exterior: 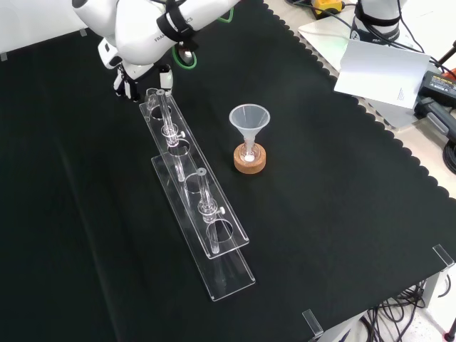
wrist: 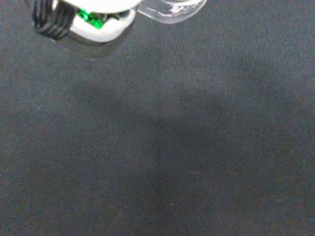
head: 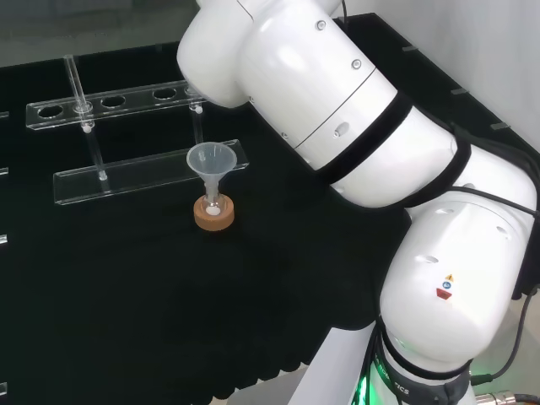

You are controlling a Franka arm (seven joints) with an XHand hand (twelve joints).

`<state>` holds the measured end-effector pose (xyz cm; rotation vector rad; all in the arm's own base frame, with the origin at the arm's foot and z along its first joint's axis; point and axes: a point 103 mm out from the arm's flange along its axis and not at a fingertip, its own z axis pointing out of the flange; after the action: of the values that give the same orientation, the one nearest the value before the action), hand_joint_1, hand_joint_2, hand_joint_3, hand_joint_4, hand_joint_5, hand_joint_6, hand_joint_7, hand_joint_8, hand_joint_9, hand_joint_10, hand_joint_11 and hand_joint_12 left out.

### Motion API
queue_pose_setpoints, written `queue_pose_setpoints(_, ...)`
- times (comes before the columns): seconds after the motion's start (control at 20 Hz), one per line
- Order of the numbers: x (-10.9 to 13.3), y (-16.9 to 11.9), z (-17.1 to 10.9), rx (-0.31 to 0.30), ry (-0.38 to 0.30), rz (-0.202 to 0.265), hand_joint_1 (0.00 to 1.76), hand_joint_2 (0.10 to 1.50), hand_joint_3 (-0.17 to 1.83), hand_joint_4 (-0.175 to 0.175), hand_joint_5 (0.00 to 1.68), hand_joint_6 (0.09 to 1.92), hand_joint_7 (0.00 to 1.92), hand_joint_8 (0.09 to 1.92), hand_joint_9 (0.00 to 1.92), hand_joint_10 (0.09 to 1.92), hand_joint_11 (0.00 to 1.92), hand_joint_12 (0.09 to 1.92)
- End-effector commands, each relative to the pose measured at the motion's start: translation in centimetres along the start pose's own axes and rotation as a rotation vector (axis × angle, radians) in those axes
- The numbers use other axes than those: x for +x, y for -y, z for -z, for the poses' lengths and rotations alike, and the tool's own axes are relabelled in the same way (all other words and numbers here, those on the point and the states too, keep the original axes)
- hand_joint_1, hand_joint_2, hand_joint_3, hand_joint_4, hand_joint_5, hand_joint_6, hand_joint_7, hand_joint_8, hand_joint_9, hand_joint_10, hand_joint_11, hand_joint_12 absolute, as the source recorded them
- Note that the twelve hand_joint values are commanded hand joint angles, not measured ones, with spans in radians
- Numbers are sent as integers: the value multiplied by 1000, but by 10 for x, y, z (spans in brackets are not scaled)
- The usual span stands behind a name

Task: Put the weighing funnel back on the table.

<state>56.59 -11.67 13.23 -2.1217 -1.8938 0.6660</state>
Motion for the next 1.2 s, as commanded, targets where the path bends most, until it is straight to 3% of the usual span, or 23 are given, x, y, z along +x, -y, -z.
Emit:
queue_pose_setpoints(0.05,0,-3,-10,8,-4,-6,1101,717,600,175,1197,785,418,707,829,419,836,1032)
queue_pose_setpoints(0.95,4,-12,-26,20,-8,-6,1102,714,605,175,1195,789,418,709,830,419,835,1032)
queue_pose_setpoints(1.2,12,-26,-37,27,-4,-5,1102,714,606,175,1195,790,418,709,831,419,837,1033)
